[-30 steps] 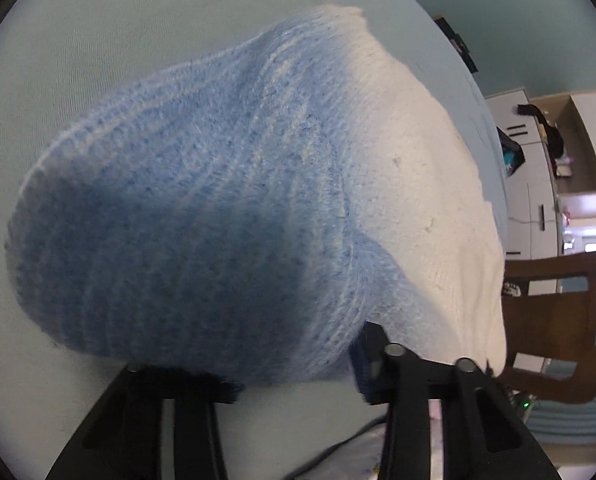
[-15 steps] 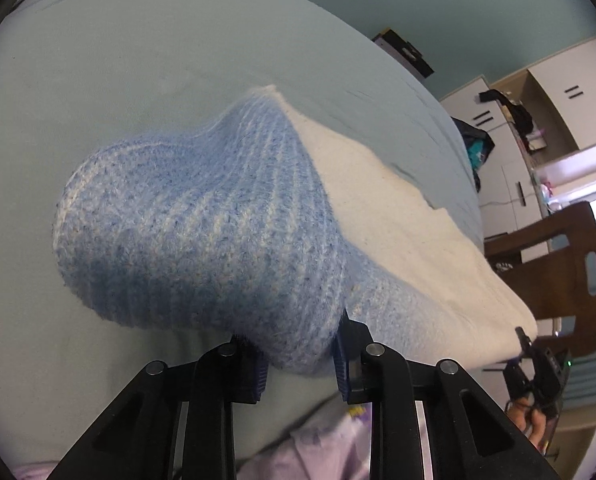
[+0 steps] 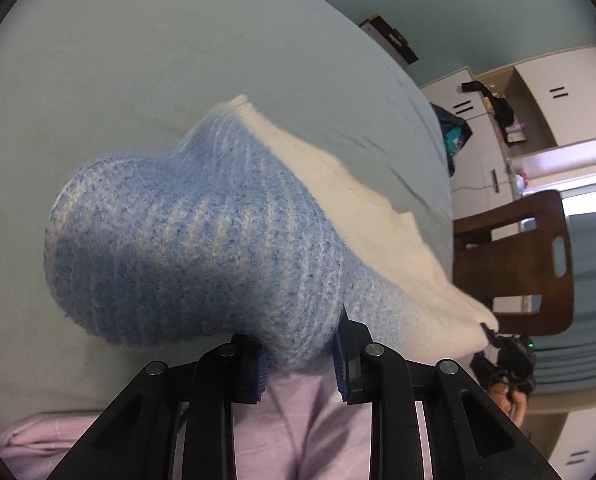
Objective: Fold small clothes
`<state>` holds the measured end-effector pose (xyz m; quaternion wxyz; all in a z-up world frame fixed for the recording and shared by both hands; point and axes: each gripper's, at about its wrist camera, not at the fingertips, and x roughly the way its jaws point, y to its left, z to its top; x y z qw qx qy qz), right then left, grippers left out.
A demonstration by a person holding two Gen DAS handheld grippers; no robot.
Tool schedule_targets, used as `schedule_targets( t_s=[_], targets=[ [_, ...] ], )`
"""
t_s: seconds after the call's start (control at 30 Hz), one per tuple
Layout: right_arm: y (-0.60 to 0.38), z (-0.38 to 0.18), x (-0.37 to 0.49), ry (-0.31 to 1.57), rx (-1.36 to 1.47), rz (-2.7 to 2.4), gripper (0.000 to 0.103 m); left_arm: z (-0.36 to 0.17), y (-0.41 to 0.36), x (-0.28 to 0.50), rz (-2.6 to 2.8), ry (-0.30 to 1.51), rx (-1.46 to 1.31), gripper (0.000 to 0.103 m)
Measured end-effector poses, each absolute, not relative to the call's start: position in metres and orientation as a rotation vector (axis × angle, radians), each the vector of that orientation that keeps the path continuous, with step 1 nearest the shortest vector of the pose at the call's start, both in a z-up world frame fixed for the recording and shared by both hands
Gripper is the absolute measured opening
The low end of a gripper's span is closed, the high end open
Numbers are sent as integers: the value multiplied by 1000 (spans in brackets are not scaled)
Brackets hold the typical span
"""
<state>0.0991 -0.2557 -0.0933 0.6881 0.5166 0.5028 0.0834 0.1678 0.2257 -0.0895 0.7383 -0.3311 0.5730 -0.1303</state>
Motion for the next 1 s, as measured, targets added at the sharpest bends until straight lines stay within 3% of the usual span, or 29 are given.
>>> schedule_targets(
  t_s=[0.17,0.27,0.33,0.37,0.4,0.43,0.57,0.77,0.83,0.97,1.0],
  targets=[
    [-252,-88,165,1143,1223,181,25,-70,231,253,-289,1231,-812,25],
    [-249,-97,221,1147,1287,157,33,-76,238,313,-231,1199,-876,25],
    [-249,-115,261,1077,1382,177,57,-77,246,339,-125,1110,-841,48],
    [-249,-121,274,1040,1403,215,63,-76,247,346,-37,1092,-779,91],
    [-248,-128,285,1015,1420,243,75,-75,246,348,8,1083,-746,102],
    [-248,-136,292,1024,1425,229,79,-74,241,348,27,1066,-706,103],
    [-249,-150,279,1037,1258,140,79,-83,195,348,23,1078,-379,103],
    [-235,-162,253,1045,780,64,79,-151,123,339,6,1155,71,103],
    [-215,-166,258,1063,713,127,65,-169,108,331,43,1113,193,103],
    [-185,-178,272,1126,594,126,60,-177,97,316,65,1022,272,103],
    [-177,-182,275,1154,560,114,53,-177,98,316,69,1031,250,103]
  ],
)
